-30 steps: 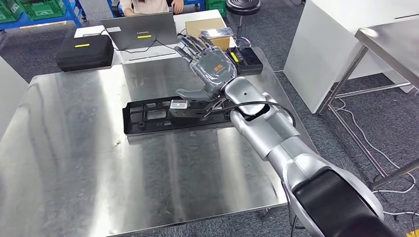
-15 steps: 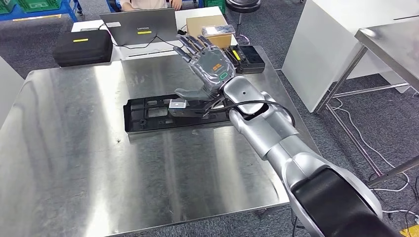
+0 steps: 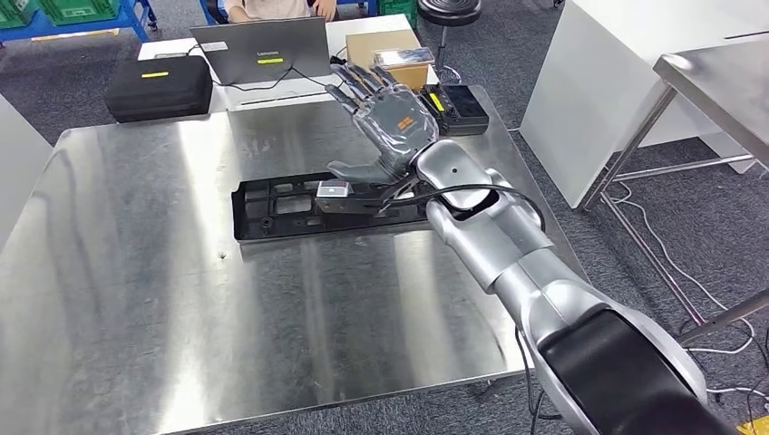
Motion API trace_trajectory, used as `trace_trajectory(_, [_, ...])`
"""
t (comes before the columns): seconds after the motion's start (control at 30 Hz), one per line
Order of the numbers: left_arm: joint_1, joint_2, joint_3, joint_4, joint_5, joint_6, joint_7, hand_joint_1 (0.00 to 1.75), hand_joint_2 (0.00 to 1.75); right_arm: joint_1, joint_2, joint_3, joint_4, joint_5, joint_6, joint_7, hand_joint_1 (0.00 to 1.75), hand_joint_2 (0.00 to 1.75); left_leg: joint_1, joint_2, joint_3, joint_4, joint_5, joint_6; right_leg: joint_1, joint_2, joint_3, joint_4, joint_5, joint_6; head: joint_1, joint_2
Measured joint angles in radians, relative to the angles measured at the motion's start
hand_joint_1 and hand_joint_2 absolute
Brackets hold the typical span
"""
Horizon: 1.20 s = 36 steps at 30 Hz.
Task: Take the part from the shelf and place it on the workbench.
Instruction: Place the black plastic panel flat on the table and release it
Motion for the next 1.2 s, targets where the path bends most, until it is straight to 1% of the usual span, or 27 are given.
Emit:
trace_trajectory(0.03, [0.0,0.0,0.002,0.0,0.0,0.0,-0.001,0.0,0.0,-0.001,0.001,0.0,0.0,0.0,0.0,0.0,0.0,0.0,0.002,0.0,-0.008,0.019,-0.017,-0.006,-0.004,-0.001,0.0,-0.003,0.005,-0.007,-0.001,0.0])
trace_trajectory(0.1, [0.0,-0.001,0.003,0.0,0.0,0.0,-0.002,0.0,0.0,-0.001,0.005,0.0,0.0,0.0,0.0,0.0,0.0,0.0,0.008,0.0,-0.046,0.114,-0.085,-0.018,-0.008,-0.002,-0.004,-0.006,0.013,-0.016,-0.006,0.0])
trace_trajectory(0.13, [0.001,-0.001,0.004,0.0,0.0,0.0,-0.003,0.0,0.0,-0.001,0.006,0.0,0.001,0.0,-0.001,0.0,0.0,0.0,0.01,0.0,-0.072,0.181,-0.122,-0.023,-0.008,-0.003,-0.008,-0.006,0.015,-0.018,-0.008,0.0])
trace_trajectory(0.17, [0.001,-0.001,0.004,0.0,0.0,0.0,-0.003,0.0,0.0,0.001,0.006,0.0,0.003,0.001,-0.001,0.0,0.0,0.0,0.012,0.0,-0.093,0.237,-0.147,-0.028,-0.008,-0.003,-0.012,-0.006,0.017,-0.018,-0.008,0.0])
trace_trajectory(0.2, [0.001,-0.001,0.004,0.0,0.0,0.0,-0.003,0.0,0.0,0.003,0.006,0.0,0.004,0.001,-0.001,0.0,0.0,0.0,0.014,0.0,-0.101,0.267,-0.155,-0.031,-0.007,-0.004,-0.015,-0.005,0.02,-0.017,-0.009,0.0])
trace_trajectory(0.23, [0.002,0.0,0.004,0.0,0.0,0.0,-0.003,0.0,0.0,0.005,0.006,0.0,0.006,0.001,-0.001,0.0,0.0,0.0,0.017,0.0,-0.09,0.258,-0.145,-0.033,-0.008,-0.004,-0.018,-0.005,0.022,-0.016,-0.009,0.0])
trace_trajectory(0.27, [0.002,0.0,0.004,0.0,0.0,0.0,-0.003,0.0,0.0,0.006,0.006,0.0,0.006,0.001,-0.001,0.0,0.0,0.0,0.019,0.0,-0.059,0.211,-0.12,-0.034,-0.009,-0.004,-0.02,-0.004,0.024,-0.013,-0.009,0.0])
trace_trajectory(0.33, [0.001,0.0,0.005,0.0,0.0,0.0,-0.003,0.0,0.0,0.003,0.007,0.0,0.007,0.001,-0.001,0.0,0.0,0.0,0.022,0.0,0.024,0.073,-0.071,-0.034,-0.006,-0.003,-0.023,-0.002,0.029,-0.007,-0.009,0.0])
trace_trajectory(0.37, [0.0,0.0,0.006,0.0,0.0,0.0,-0.003,0.0,0.0,0.001,0.008,0.0,0.007,0.001,-0.001,0.0,0.0,0.0,0.021,-0.002,0.05,0.025,-0.058,-0.03,-0.004,-0.003,-0.025,-0.001,0.032,-0.003,-0.008,0.0])
trace_trajectory(0.4, [-0.001,-0.001,0.006,0.0,0.0,0.0,-0.003,0.0,0.0,0.0,0.009,0.0,0.007,0.001,-0.001,0.0,0.0,0.0,0.018,-0.003,0.061,0.002,-0.054,-0.025,-0.001,-0.003,-0.027,-0.001,0.035,0.002,-0.006,0.0])
trace_trajectory(0.5, [-0.001,-0.001,0.007,0.0,-0.001,0.0,-0.003,0.0,0.0,-0.002,0.011,0.0,0.007,0.001,-0.002,0.0,0.0,0.0,0.01,-0.004,0.053,-0.004,-0.04,0.001,0.0,-0.002,-0.035,-0.003,0.043,0.022,-0.004,0.0])
trace_trajectory(0.53, [-0.001,-0.002,0.007,0.0,-0.001,0.0,-0.004,0.0,0.0,-0.003,0.01,0.0,0.007,0.001,-0.002,0.0,0.0,0.0,0.01,-0.002,0.05,-0.008,-0.032,0.012,0.0,-0.001,-0.045,0.012,0.032,0.024,-0.003,0.0])
trace_trajectory(0.57, [-0.001,-0.002,0.007,0.0,-0.001,0.001,-0.004,0.0,0.0,-0.004,0.009,0.0,0.007,0.001,-0.002,0.0,0.0,0.0,0.01,-0.001,0.046,-0.013,-0.025,0.022,0.001,-0.001,-0.062,0.047,0.009,0.022,-0.002,0.0])
trace_trajectory(0.6, [-0.001,-0.002,0.007,0.0,-0.001,0.001,-0.004,0.0,0.0,-0.004,0.008,0.0,0.008,0.001,-0.002,0.0,0.0,0.0,0.009,0.001,0.04,-0.015,-0.018,0.031,0.0,-0.001,-0.087,0.103,-0.025,0.016,-0.001,0.0])
trace_trajectory(0.67, [-0.001,-0.002,0.008,0.0,-0.002,0.003,-0.005,0.0,0.0,-0.002,0.006,0.0,0.009,0.001,-0.002,0.001,0.0,0.0,0.004,0.001,0.025,-0.014,-0.006,0.038,0.0,-0.001,-0.139,0.241,-0.09,0.008,0.001,0.0])
trace_trajectory(0.7, [-0.001,-0.002,0.008,0.0,-0.002,0.003,-0.005,0.0,0.0,0.001,0.005,0.0,0.01,0.001,-0.002,0.001,0.0,0.0,0.002,0.001,0.017,-0.014,-0.001,0.039,0.001,-0.001,-0.151,0.283,-0.108,0.009,0.001,0.0])
trace_trajectory(0.73, [-0.001,-0.002,0.008,0.0,-0.003,0.003,-0.005,0.0,0.0,0.003,0.004,0.0,0.011,0.001,-0.002,0.001,0.0,0.0,-0.001,0.0,0.009,-0.014,0.005,0.039,0.002,-0.001,-0.144,0.287,-0.111,0.012,0.002,0.0])
trace_trajectory(0.77, [-0.001,-0.003,0.008,0.0,-0.003,0.003,-0.005,0.0,0.0,0.004,0.003,0.0,0.012,0.001,-0.002,0.001,0.0,0.0,-0.003,0.0,0.003,-0.013,0.011,0.039,0.003,-0.001,-0.115,0.25,-0.101,0.016,0.002,0.0])
trace_trajectory(0.8, [0.0,-0.003,0.009,0.0,-0.003,0.003,-0.005,0.0,0.0,0.003,0.003,0.0,0.012,0.001,-0.002,0.001,0.0,0.0,-0.006,-0.001,-0.003,-0.013,0.016,0.037,0.004,-0.001,-0.068,0.179,-0.082,0.017,0.002,0.0])
trace_trajectory(0.87, [-0.001,-0.005,0.009,0.0,-0.003,0.003,-0.006,0.0,0.0,-0.002,0.005,0.0,0.012,0.001,-0.002,0.001,0.0,0.0,-0.012,-0.001,-0.01,-0.011,0.024,0.031,0.011,-0.001,0.014,0.041,-0.053,0.014,0.001,0.0])
trace_trajectory(0.9, [-0.001,-0.005,0.009,0.0,-0.003,0.003,-0.006,0.0,0.0,-0.004,0.007,0.0,0.012,0.001,-0.002,0.001,0.0,0.0,-0.013,-0.001,-0.012,-0.011,0.028,0.027,0.014,-0.001,0.035,0.004,-0.044,0.01,0.0,0.0])
trace_trajectory(0.97, [-0.001,-0.006,0.01,0.0,-0.003,0.002,-0.008,0.0,0.0,-0.007,0.008,0.0,0.012,0.001,-0.002,0.001,0.0,0.0,-0.012,0.0,-0.016,-0.013,0.037,0.015,0.017,-0.001,0.038,-0.01,-0.033,0.002,0.0,0.0])
trace_trajectory(1.03, [0.0,-0.005,0.011,0.0,-0.003,0.003,-0.01,0.0,0.0,-0.009,0.01,0.0,0.012,0.001,-0.002,0.001,0.0,0.0,-0.007,0.0,-0.025,-0.003,0.027,0.002,0.008,-0.002,0.035,-0.017,-0.018,-0.01,0.0,0.0])
trace_trajectory(1.07, [0.0,-0.005,0.012,0.0,-0.003,0.003,-0.011,0.0,0.0,-0.009,0.011,0.0,0.013,0.001,-0.002,0.001,0.0,0.0,-0.004,-0.001,-0.037,0.024,0.003,-0.005,0.002,-0.003,0.032,-0.02,-0.009,-0.016,-0.001,0.0])
trace_trajectory(1.13, [0.0,-0.005,0.015,0.0,-0.003,0.004,-0.012,0.0,0.0,-0.01,0.015,0.0,0.014,0.001,-0.002,0.001,0.0,0.0,0.002,-0.001,-0.08,0.135,-0.078,-0.017,-0.001,-0.005,0.02,-0.021,0.003,-0.024,-0.004,0.0])
trace_trajectory(1.17, [0.0,-0.005,0.017,0.0,-0.003,0.004,-0.012,0.0,0.0,-0.009,0.016,0.0,0.015,0.001,-0.002,0.001,0.0,0.0,0.006,-0.001,-0.102,0.202,-0.115,-0.023,-0.001,-0.006,0.012,-0.021,0.009,-0.024,-0.005,0.0])
trace_trajectory(1.2, [0.0,-0.005,0.018,0.0,-0.003,0.005,-0.012,0.0,0.0,-0.008,0.016,0.0,0.016,0.001,-0.003,0.001,0.0,0.0,0.01,-0.001,-0.115,0.251,-0.138,-0.029,-0.001,-0.007,0.005,-0.02,0.014,-0.023,-0.005,0.0])
